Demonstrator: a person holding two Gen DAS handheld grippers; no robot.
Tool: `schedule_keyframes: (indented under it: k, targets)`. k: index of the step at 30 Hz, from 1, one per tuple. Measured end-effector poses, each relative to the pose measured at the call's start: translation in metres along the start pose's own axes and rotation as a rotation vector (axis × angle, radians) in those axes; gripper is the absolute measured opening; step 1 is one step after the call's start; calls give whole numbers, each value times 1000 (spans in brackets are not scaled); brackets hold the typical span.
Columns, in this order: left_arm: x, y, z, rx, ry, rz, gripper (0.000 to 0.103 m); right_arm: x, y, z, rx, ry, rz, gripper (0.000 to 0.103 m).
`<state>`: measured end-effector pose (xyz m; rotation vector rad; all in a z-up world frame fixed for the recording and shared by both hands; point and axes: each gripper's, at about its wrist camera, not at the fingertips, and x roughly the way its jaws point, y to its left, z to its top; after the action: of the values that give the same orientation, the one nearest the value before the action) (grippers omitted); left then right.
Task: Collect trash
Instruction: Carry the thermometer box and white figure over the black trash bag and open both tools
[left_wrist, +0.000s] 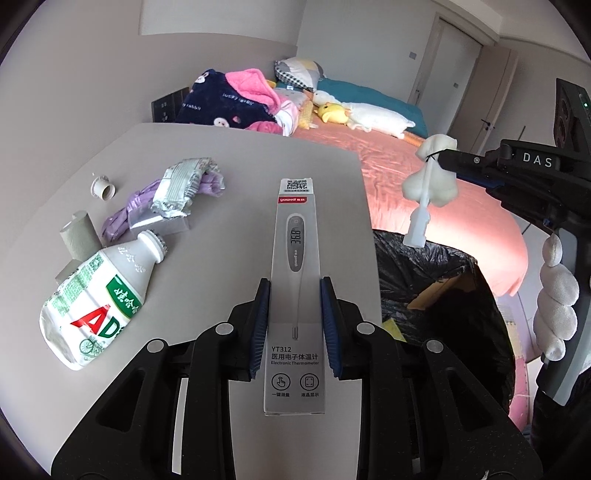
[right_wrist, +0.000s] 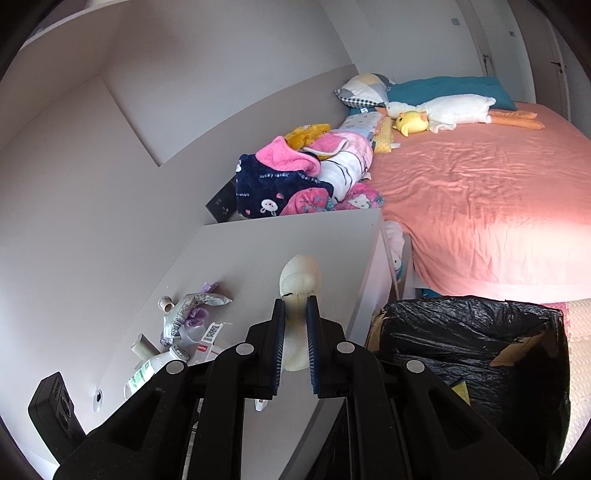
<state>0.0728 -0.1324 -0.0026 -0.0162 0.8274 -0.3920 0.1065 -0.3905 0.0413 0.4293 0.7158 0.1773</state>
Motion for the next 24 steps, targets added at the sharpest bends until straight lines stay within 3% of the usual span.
schedule_keyframes:
  k: [24]
  targets:
    - [32, -101, 7, 157, 79, -217, 27, -65, -84, -1, 97, -84, -148, 13]
